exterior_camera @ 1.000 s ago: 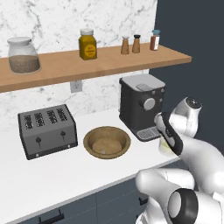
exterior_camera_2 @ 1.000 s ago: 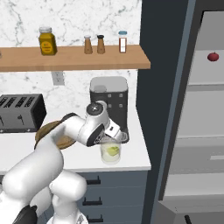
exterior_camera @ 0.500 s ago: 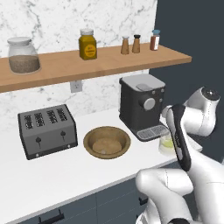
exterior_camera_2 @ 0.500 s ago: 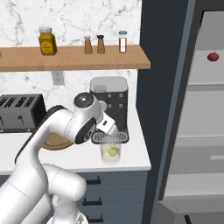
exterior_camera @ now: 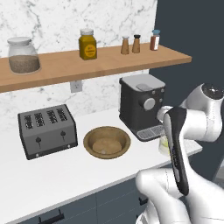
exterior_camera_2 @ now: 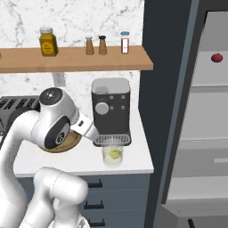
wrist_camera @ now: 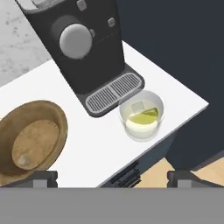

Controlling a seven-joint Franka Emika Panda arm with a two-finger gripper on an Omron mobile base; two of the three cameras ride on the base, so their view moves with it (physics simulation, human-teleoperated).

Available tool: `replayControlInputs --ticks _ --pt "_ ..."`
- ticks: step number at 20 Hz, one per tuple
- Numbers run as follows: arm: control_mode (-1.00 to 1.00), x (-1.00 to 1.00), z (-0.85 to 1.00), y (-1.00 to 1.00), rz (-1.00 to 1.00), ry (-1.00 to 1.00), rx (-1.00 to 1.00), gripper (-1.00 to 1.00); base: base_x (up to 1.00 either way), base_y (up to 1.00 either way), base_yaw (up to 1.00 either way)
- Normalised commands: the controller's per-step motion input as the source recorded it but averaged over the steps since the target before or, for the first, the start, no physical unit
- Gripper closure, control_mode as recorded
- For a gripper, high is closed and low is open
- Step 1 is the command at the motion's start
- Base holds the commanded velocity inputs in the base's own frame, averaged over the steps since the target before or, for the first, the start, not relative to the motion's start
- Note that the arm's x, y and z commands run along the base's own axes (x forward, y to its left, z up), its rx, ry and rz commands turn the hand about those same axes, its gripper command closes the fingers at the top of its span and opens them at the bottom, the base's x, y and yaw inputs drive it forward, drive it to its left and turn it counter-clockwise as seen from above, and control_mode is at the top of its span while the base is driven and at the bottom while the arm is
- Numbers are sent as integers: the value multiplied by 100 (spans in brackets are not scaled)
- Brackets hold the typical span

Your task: Grab a lemon wedge from the fridge and one ice cube from the ice bowl, and put them in the glass of lemonade.

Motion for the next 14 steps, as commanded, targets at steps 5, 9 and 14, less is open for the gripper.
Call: replayControlInputs --ticks 5,9,14 --pt "-100 -45 12 95 0 4 -13 -100 0 0 0" --pt "-100 -18 0 95 1 1 -24 -100 0 0 0" --pt "-100 -26 0 100 3 0 -30 -100 0 0 0"
